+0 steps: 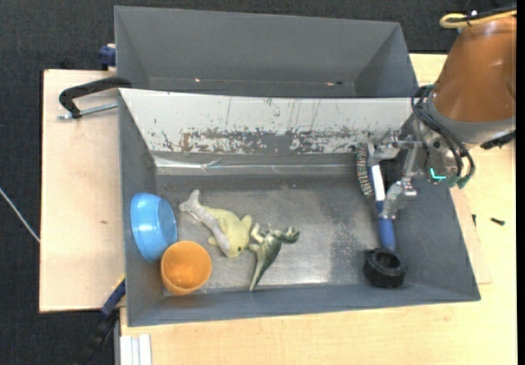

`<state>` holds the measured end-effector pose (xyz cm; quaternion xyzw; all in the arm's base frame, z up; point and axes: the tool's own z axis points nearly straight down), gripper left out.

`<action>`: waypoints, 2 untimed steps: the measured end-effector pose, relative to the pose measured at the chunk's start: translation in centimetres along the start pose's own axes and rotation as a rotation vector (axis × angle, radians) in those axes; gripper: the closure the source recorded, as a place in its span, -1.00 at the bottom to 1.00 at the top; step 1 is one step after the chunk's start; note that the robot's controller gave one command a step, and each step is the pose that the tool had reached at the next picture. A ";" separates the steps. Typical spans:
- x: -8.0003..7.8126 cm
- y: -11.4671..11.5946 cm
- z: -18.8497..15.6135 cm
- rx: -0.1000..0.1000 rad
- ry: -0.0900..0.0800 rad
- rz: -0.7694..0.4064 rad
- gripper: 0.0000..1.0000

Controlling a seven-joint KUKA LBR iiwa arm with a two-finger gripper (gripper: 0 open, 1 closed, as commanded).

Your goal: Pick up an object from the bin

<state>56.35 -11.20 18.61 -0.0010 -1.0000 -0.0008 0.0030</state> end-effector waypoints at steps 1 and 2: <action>1.7 -0.3 11.7 -0.002 -0.011 0.124 -1.00; 4.3 3.2 5.8 -0.001 -0.010 0.139 -1.00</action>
Offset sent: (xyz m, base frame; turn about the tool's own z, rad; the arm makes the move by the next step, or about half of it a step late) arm -0.0191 -0.0052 -0.1161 0.1234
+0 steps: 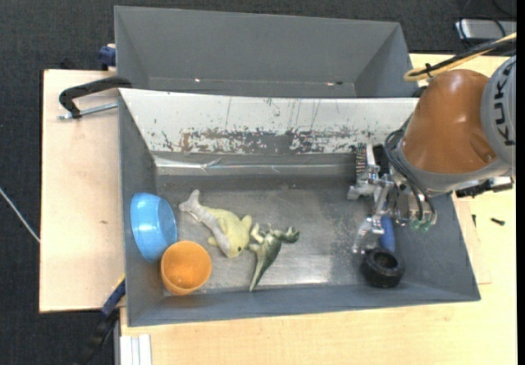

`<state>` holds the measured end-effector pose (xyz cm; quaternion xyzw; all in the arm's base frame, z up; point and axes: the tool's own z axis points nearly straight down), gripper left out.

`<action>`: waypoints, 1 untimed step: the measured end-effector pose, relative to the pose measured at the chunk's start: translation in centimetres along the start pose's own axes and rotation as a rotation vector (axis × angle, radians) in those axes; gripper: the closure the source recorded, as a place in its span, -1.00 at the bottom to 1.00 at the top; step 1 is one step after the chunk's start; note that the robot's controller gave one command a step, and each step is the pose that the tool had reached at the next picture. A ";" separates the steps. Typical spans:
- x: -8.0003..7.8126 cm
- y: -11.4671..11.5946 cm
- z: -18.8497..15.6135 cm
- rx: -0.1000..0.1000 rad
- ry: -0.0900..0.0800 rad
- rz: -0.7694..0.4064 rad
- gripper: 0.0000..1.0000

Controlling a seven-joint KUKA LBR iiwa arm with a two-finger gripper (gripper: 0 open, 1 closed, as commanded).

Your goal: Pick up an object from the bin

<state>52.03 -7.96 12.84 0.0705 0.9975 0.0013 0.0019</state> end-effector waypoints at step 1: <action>1.4 -7.6 1.6 0.005 0.005 -0.027 -1.00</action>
Offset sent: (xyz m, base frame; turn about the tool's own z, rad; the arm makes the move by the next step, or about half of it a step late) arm -0.0235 -0.0683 -0.0166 -0.0348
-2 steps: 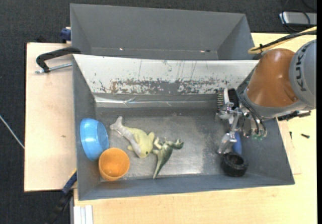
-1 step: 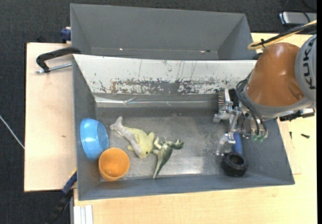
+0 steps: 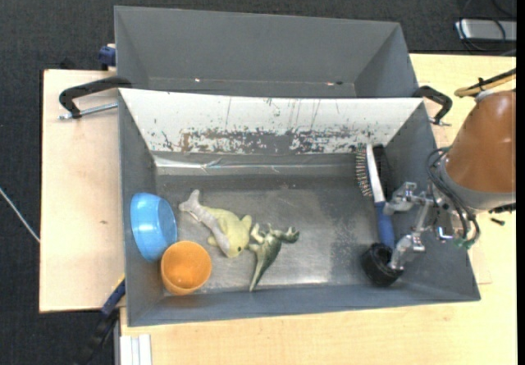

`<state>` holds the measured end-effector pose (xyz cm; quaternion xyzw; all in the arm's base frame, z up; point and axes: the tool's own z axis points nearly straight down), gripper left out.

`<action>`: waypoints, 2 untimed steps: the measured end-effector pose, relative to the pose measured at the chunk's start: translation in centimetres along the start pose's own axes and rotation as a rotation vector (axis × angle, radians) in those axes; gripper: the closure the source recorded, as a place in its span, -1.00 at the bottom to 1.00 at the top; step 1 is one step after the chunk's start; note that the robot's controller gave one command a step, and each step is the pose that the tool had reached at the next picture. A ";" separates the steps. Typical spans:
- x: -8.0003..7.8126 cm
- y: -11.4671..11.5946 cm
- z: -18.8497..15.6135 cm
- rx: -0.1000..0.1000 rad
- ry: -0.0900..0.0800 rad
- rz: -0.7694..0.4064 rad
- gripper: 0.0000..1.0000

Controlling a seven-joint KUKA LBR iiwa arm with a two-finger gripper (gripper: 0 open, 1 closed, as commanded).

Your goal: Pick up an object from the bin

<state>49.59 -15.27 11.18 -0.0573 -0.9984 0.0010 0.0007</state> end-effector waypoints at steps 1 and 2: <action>-0.2 2.0 3.0 -0.002 -0.016 -0.404 -1.00; 0.4 1.7 3.1 -0.003 0.007 -0.404 1.00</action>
Offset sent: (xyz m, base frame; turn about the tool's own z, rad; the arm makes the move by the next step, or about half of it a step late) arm -0.0052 0.0174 -0.0418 -0.4045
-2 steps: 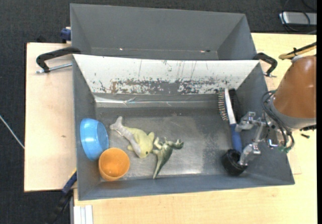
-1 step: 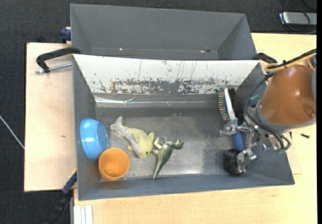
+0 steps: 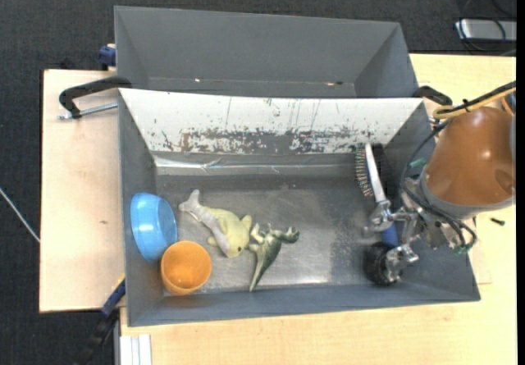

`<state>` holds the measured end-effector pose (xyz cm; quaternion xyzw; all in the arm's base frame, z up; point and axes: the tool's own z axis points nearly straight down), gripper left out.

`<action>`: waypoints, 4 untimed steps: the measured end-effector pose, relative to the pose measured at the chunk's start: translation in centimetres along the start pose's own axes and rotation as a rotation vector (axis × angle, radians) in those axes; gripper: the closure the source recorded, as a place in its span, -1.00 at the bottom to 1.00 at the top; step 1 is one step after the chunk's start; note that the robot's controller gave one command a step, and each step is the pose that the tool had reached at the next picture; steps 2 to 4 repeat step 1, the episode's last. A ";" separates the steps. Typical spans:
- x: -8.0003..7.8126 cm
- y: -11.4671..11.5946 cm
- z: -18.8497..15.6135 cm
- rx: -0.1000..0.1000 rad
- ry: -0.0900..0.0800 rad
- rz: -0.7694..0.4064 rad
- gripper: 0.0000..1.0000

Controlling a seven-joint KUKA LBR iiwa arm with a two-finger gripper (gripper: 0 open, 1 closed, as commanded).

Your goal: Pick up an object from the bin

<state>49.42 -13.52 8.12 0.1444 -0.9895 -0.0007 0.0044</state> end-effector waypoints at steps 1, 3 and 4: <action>-0.9 -0.1 -12.9 0.011 -0.019 -0.247 1.00; -0.9 -0.1 -12.9 0.011 -0.019 -0.247 1.00; -0.9 -0.1 -12.9 0.011 -0.019 -0.247 1.00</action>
Offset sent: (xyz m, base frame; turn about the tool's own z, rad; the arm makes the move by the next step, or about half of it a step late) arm 0.0071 0.0008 0.1253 -0.2486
